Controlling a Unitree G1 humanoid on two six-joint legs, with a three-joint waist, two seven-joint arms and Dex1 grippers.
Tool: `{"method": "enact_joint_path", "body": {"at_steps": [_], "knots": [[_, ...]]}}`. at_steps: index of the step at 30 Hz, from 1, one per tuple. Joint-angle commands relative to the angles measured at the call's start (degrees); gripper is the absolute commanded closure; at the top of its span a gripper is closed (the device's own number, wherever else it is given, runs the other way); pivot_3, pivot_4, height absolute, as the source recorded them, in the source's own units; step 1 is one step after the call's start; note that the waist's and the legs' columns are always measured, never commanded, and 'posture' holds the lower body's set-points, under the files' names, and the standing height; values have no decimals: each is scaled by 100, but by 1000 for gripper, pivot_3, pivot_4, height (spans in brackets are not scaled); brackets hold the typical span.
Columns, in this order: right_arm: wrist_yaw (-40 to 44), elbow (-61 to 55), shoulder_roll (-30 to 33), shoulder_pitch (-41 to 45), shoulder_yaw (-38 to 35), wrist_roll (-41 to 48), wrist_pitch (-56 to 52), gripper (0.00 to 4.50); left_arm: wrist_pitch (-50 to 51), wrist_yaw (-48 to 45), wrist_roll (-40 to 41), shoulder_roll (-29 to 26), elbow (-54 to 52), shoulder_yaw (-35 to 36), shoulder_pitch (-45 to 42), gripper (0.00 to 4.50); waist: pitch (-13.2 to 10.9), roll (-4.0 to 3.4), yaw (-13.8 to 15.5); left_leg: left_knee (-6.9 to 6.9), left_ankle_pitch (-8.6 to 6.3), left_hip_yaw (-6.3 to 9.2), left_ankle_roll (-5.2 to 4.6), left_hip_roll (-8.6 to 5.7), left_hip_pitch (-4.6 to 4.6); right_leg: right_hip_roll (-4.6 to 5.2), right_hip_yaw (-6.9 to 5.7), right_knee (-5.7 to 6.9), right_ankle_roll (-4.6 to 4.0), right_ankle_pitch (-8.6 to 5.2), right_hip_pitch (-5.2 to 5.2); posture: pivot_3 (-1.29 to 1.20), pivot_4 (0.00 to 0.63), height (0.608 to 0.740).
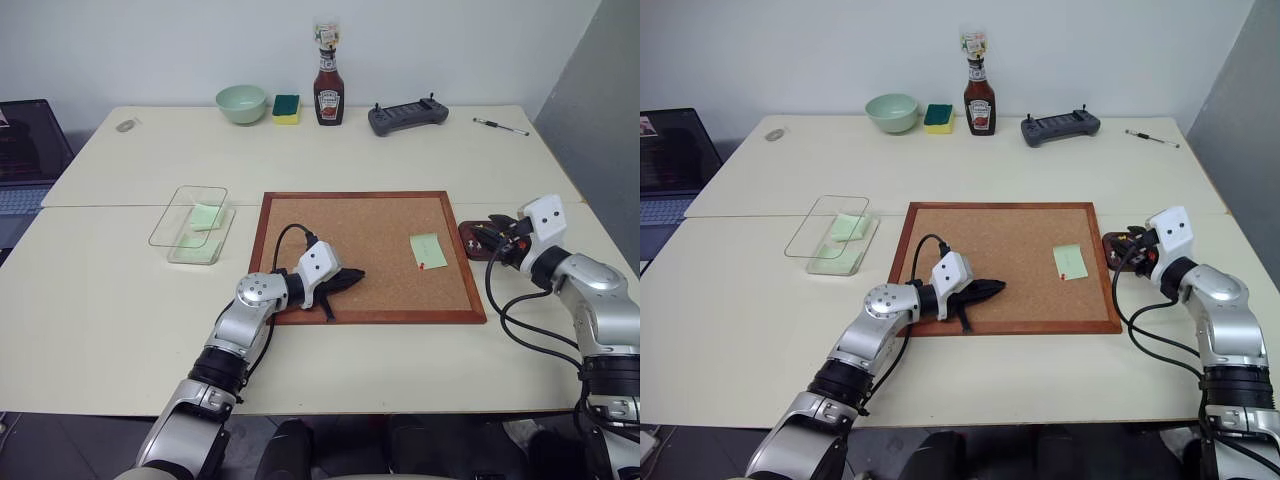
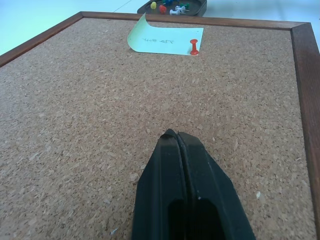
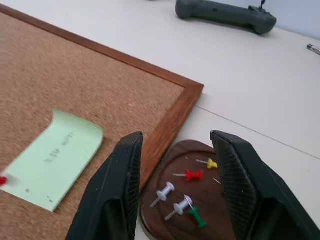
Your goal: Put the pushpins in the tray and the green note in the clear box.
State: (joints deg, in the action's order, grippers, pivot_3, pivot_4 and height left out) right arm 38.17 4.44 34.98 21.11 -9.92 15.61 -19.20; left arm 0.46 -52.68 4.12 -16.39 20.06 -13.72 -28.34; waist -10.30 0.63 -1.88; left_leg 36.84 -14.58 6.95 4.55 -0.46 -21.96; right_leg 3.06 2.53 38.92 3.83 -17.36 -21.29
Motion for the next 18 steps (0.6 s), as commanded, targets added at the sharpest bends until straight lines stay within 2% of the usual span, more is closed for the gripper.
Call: {"method": "enact_joint_path", "body": {"at_steps": [1,8,18], "knots": [[435,-1009,56,-187,164,533,-562,2219,54,3,-96,3,173,-108,102,4500,0,0,0,0,0,1,0,0,0,0,0,0,0,0,1,0,150,740],[944,-1632,278,-441,755,600,-1053,2219,58,40,-91,37,166,-105,104,4500,0,0,2,0,0,4,0,-1,1,0,-4,-2,1,0,4,0,150,740],[1034,-998,303,-256,1114,132,-635,2219,81,74,-90,36,136,-108,118,4500,0,1,3,0,0,3,0,0,2,0,-4,-4,2,-1,4,0,150,740]]}}
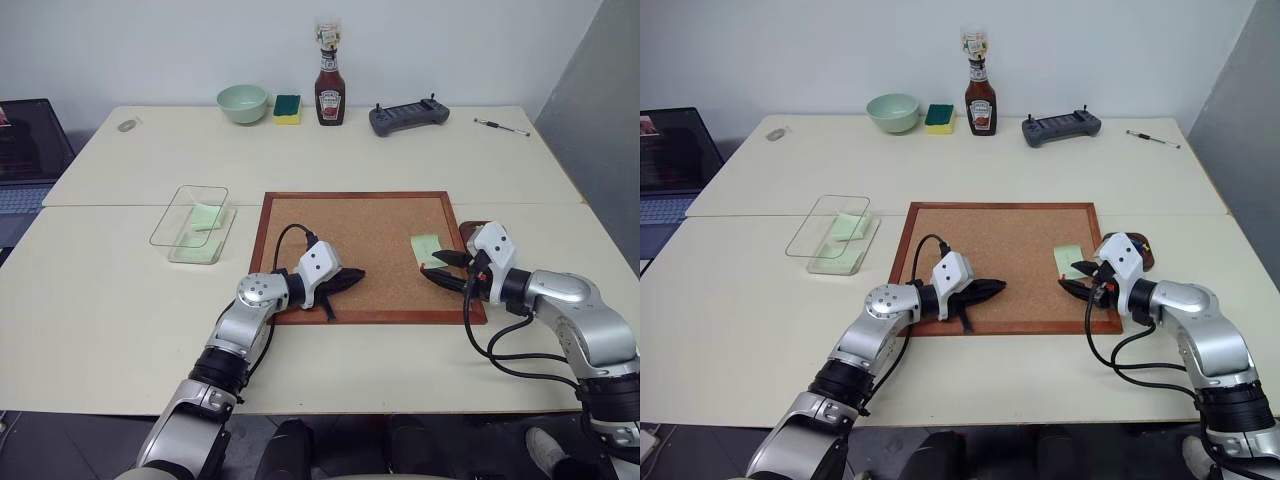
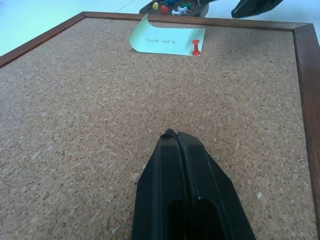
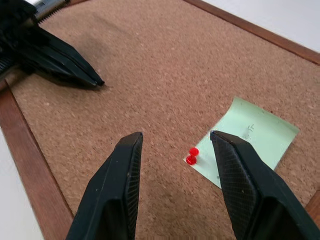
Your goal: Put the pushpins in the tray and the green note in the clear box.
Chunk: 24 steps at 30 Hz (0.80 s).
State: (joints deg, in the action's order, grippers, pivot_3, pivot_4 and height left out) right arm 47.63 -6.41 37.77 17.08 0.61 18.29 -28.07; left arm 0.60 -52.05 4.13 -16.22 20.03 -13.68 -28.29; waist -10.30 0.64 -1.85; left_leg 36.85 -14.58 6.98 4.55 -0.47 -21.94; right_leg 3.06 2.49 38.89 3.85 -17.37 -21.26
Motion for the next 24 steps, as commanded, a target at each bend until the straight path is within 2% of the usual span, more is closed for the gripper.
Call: {"method": "enact_joint_path", "body": {"at_steps": [1,16,17,24], "knots": [[95,177,5,178,99,-183,309,2219,72,14,-90,23,136,-111,113,4500,0,0,0,0,0,0,0,0,0,0,0,0,0,0,0,0,150,740],[108,1203,-313,615,323,-625,842,2219,104,46,-93,24,77,-111,151,4500,0,0,-1,0,0,1,0,0,0,0,-1,0,0,0,0,0,150,740],[108,1249,-319,635,319,-639,863,2588,105,45,-92,22,74,-111,153,4500,0,0,-1,0,0,1,0,0,0,0,0,0,0,0,0,0,150,740],[134,1350,-326,694,292,-646,939,3835,114,35,-91,10,53,-110,163,4500,0,0,-2,0,0,1,0,0,0,0,0,0,0,0,0,0,150,740]]}}
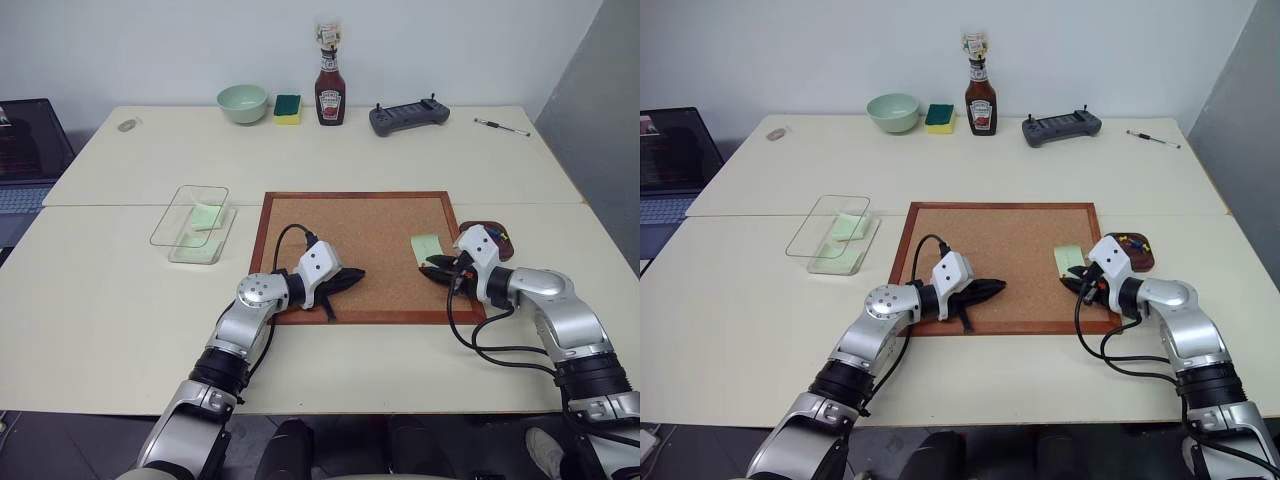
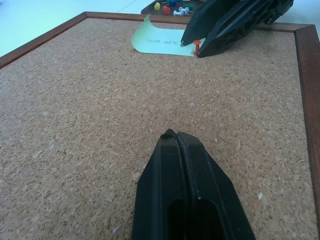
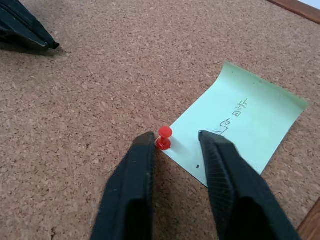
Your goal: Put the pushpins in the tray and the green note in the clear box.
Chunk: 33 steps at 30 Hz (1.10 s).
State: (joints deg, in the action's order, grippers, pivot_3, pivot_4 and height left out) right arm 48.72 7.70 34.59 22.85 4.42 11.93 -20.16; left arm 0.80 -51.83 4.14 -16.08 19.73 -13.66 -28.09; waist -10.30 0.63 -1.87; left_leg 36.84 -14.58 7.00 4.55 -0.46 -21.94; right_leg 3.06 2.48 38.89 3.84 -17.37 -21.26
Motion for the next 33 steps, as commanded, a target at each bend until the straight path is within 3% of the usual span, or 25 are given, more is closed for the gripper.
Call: {"method": "enact_joint_path", "body": {"at_steps": [1,4,29,33], "knots": [[29,-64,-8,118,-94,-5,150,3986,95,12,-93,-6,83,-113,143,4500,0,0,0,0,0,0,0,0,0,0,0,0,0,0,0,0,150,740],[59,-107,-7,126,-132,26,145,4482,97,7,-95,-10,79,-113,143,4500,0,0,0,0,0,-1,0,0,0,0,1,0,0,0,0,0,150,740],[208,-1119,222,216,-455,382,-72,4482,61,15,97,47,-48,69,66,4500,0,0,1,-2,0,1,0,0,-2,0,-1,-1,0,0,-3,0,150,740],[220,-1173,193,246,-437,393,-89,4500,-100,238,202,58,-176,365,-223,3820,-6,10,2,-2,0,1,0,0,-5,0,0,-1,0,0,-5,0,150,740]]}}
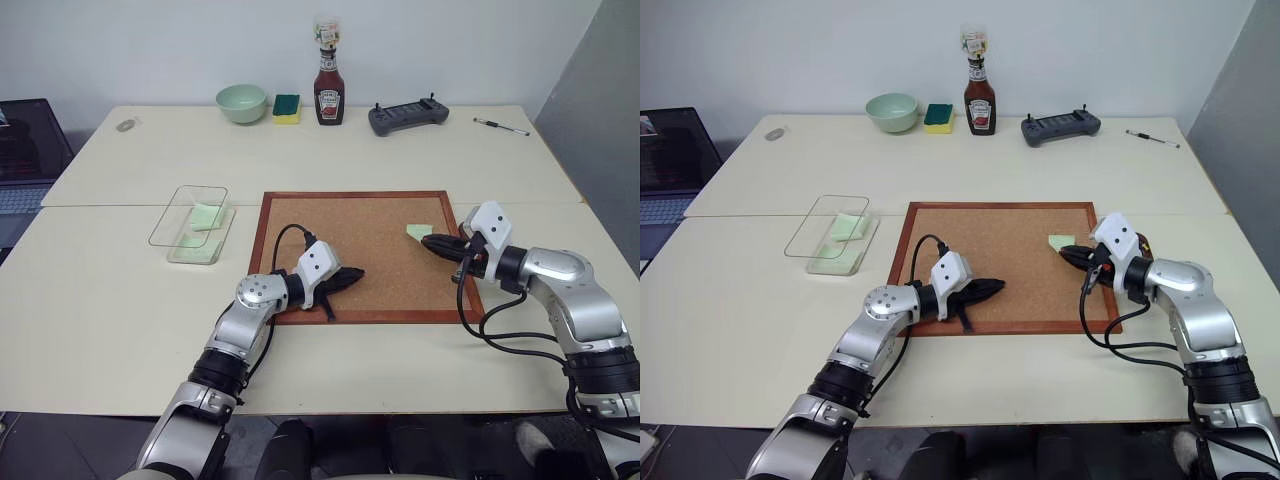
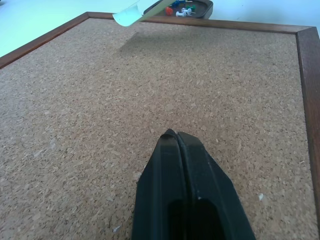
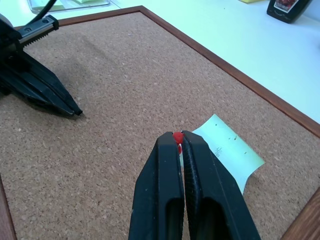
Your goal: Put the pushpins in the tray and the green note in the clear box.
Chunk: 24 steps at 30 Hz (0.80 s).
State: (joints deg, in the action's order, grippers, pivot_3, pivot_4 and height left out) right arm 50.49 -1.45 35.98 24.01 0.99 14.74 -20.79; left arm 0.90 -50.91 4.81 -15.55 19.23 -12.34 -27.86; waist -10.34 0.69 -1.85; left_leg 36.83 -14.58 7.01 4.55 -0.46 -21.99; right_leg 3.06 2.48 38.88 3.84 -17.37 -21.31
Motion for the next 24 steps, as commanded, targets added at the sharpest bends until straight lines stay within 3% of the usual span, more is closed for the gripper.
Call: {"method": "enact_joint_path", "body": {"at_steps": [1,10,17,24], "knots": [[48,-266,43,135,-82,113,-25,4500,-175,105,157,-31,-218,264,-287,3608,-6,10,0,0,0,1,0,0,-1,0,-1,0,0,0,-1,0,150,740],[140,-421,12,177,31,121,-60,4500,-980,-270,126,-346,-703,203,-561,2149,-9,15,-1,-2,0,1,1,1,-12,0,-2,-3,-1,0,-11,0,150,740],[255,-733,20,279,33,334,-413,4500,-1582,-158,-76,-180,-136,116,-1046,962,-10,16,0,-1,0,1,1,1,-13,0,-3,-3,-1,0,-11,0,150,740],[299,-1150,87,314,13,634,-897,4500,-2206,-506,-212,-149,621,-60,-1505,877,-11,17,-3,-2,0,2,0,0,-15,-1,-4,-3,-1,0,-12,0,150,740]]}}
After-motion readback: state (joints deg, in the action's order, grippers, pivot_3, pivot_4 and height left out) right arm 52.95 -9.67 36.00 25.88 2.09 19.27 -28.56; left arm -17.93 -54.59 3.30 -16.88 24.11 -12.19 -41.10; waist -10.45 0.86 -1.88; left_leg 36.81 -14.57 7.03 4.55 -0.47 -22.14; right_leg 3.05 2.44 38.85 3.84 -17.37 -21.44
